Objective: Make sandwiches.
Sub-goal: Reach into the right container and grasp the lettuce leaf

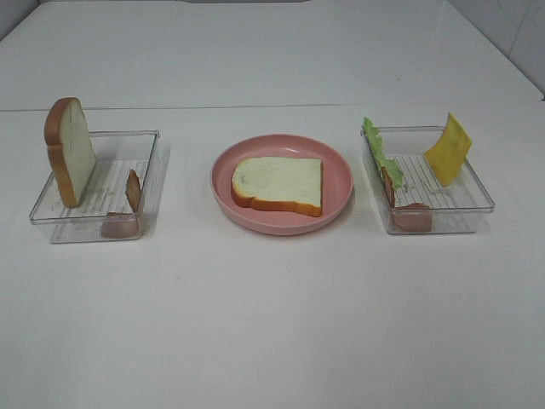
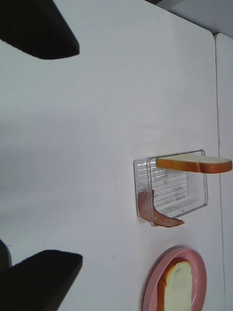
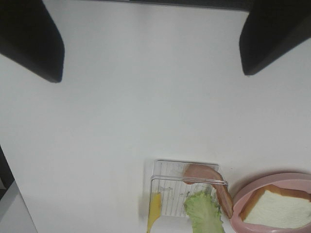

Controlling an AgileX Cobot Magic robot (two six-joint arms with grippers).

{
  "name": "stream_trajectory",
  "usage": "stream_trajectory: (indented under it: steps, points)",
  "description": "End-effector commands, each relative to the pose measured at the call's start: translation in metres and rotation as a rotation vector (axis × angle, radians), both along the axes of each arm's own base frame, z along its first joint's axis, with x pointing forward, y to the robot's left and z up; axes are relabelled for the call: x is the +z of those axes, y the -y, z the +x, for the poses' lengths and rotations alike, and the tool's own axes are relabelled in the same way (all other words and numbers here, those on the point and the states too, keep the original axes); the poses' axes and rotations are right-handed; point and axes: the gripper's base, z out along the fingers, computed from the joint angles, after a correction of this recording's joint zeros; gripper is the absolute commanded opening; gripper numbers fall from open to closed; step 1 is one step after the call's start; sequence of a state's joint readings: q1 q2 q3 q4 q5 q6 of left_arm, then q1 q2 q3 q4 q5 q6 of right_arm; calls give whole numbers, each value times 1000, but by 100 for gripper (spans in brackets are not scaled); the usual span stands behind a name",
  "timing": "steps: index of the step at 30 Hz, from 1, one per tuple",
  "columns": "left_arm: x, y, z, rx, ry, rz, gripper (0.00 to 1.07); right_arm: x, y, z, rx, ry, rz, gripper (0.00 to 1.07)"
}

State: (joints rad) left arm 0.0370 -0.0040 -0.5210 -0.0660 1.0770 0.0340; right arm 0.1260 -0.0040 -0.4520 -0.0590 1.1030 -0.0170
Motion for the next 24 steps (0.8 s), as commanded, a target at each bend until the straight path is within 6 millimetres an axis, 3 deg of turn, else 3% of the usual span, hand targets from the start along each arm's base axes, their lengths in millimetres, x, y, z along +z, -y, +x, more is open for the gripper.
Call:
stream_trajectory:
  steps: [1, 15, 20, 24]
  points:
    - [0, 0, -3, 3, 21, 1, 101, 0, 0, -3, 2, 32, -3, 94]
    - [0, 0, -3, 3, 21, 1, 101, 9, 0, 0, -2, 53, 1, 94]
    - [0, 0, -3, 3, 21, 1, 101, 24, -2, 18, 3, 61, 0, 94]
    - [0, 0, -3, 3, 21, 1, 101, 32, -6, 48, 11, 47, -3, 94]
